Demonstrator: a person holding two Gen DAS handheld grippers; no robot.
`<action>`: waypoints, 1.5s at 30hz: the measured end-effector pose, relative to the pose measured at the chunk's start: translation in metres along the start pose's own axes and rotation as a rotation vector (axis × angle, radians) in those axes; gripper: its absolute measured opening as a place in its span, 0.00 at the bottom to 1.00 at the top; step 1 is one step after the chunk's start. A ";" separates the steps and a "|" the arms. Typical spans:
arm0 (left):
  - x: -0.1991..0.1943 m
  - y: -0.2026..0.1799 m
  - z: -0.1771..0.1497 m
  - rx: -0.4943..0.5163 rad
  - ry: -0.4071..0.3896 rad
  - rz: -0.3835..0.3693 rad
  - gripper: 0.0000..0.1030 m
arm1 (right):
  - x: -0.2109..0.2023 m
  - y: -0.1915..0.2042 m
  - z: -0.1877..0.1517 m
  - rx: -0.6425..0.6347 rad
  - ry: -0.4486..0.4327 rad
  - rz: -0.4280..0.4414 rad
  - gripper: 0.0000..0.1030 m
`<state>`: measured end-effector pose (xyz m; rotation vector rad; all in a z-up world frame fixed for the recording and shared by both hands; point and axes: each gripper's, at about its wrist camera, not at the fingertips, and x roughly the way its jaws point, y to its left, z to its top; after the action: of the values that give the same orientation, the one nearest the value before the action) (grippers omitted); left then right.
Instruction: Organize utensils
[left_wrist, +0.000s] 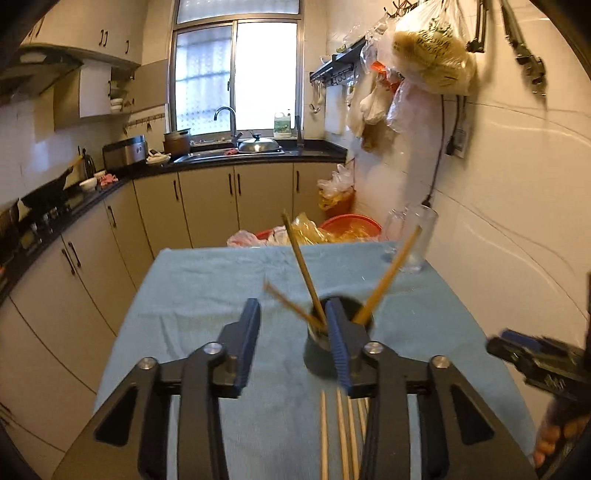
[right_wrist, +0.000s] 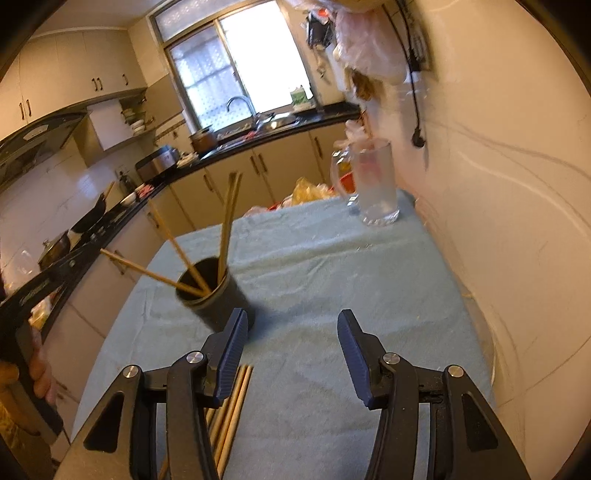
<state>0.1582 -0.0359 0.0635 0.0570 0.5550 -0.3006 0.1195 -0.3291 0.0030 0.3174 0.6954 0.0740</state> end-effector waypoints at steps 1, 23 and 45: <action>-0.006 0.001 -0.010 -0.005 0.001 -0.008 0.45 | -0.001 0.001 -0.002 -0.015 0.016 0.005 0.54; 0.079 -0.013 -0.146 -0.012 0.408 -0.086 0.25 | 0.004 -0.014 -0.085 -0.227 0.276 -0.052 0.38; 0.089 -0.007 -0.152 -0.054 0.469 -0.016 0.07 | 0.096 0.072 -0.113 -0.289 0.296 -0.049 0.21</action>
<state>0.1507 -0.0457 -0.1129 0.0715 1.0288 -0.2882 0.1238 -0.2150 -0.1152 0.0100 0.9726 0.1754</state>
